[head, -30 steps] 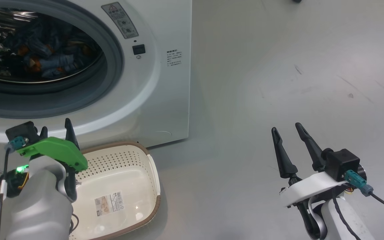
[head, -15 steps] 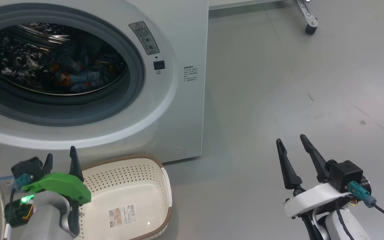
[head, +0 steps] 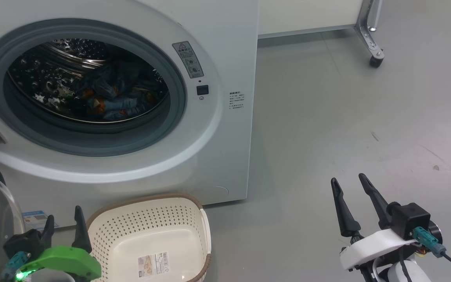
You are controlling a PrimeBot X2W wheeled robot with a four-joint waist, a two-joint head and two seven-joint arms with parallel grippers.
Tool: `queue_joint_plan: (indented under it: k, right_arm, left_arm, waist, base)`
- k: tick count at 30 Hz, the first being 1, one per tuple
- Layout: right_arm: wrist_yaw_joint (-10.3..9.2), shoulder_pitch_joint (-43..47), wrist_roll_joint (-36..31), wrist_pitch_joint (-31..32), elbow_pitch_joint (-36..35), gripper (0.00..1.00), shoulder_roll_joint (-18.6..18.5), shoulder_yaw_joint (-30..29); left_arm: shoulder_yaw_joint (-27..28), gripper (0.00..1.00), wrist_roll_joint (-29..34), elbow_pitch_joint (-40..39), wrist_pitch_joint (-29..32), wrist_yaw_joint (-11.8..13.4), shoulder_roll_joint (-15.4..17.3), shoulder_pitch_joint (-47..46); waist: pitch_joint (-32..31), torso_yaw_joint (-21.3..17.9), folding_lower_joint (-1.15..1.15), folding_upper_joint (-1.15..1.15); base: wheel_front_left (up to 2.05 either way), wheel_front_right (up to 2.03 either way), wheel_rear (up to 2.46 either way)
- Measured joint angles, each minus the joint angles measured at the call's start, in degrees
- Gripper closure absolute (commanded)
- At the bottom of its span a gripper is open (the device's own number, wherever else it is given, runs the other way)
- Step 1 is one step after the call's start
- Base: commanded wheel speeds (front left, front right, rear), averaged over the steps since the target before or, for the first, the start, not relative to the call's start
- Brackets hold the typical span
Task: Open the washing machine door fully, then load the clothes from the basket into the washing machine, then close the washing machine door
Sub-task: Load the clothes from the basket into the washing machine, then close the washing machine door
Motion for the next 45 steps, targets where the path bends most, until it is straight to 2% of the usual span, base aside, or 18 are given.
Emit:
queue_joint_plan:
  k: [20, 45]
  right_arm:
    - [0.00, 1.18, -0.48, 0.00, -0.75, 0.00, -0.75, 1.16]
    - [0.00, 1.52, -0.48, 0.00, -1.07, 0.00, -0.71, 1.03]
  left_arm:
    - [-0.32, 0.00, 0.85, -14.59, 0.00, -0.05, -0.18, 11.84]
    - [-0.15, 0.00, 1.83, -21.76, 0.00, 0.58, -0.18, 17.27]
  waist:
    - [-1.68, 1.20, 0.00, 0.00]
    - [-0.94, 0.75, 0.00, 0.00]
  base:
    - [0.00, 0.00, 0.00]
    - [-0.15, 0.16, -0.01]
